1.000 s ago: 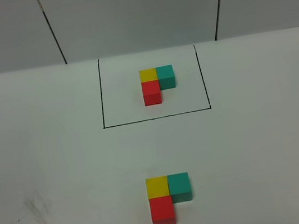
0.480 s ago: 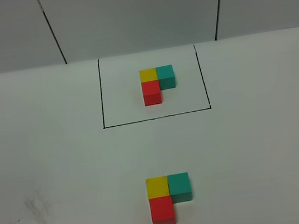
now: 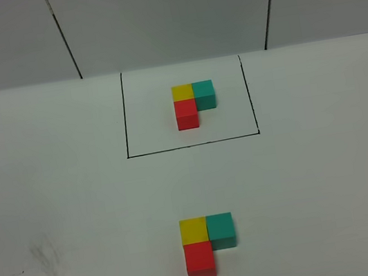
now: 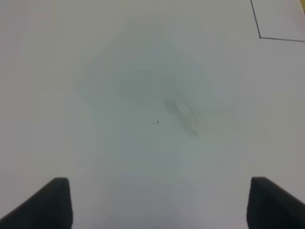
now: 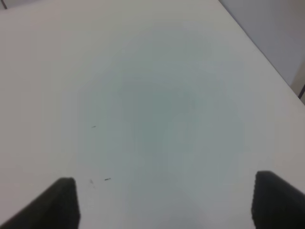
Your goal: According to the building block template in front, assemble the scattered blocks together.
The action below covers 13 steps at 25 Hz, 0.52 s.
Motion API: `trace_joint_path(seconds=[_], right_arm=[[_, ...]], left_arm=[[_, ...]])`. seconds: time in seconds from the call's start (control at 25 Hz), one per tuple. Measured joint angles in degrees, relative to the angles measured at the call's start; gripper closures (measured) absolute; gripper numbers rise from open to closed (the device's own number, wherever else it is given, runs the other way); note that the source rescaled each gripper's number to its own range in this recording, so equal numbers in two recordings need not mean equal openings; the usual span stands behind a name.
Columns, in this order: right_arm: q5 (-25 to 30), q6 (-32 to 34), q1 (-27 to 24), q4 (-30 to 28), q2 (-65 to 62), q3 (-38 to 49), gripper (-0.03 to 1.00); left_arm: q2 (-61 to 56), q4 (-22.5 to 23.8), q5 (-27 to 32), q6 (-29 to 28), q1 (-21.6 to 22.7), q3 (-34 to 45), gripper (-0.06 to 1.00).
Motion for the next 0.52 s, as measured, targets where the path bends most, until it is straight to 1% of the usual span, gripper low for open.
trace_joint_path(seconds=[0.08, 0.32, 0.44, 0.52], right_arm=[[0.0, 0.0, 1.7, 0.0, 0.0, 0.0, 0.44], [0.0, 0.0, 12.9, 0.2, 0.0, 0.0, 0.65], [0.0, 0.0, 16.8, 0.2, 0.0, 0.0, 0.75], [0.0, 0.0, 18.4, 0.2, 0.0, 0.0, 0.81]], left_arm=[[0.0, 0.0, 0.0, 0.0, 0.0, 0.0, 0.19], [0.0, 0.0, 0.0, 0.0, 0.0, 0.0, 0.19], [0.0, 0.0, 0.0, 0.0, 0.0, 0.0, 0.19], [0.0, 0.0, 0.0, 0.0, 0.0, 0.0, 0.19]])
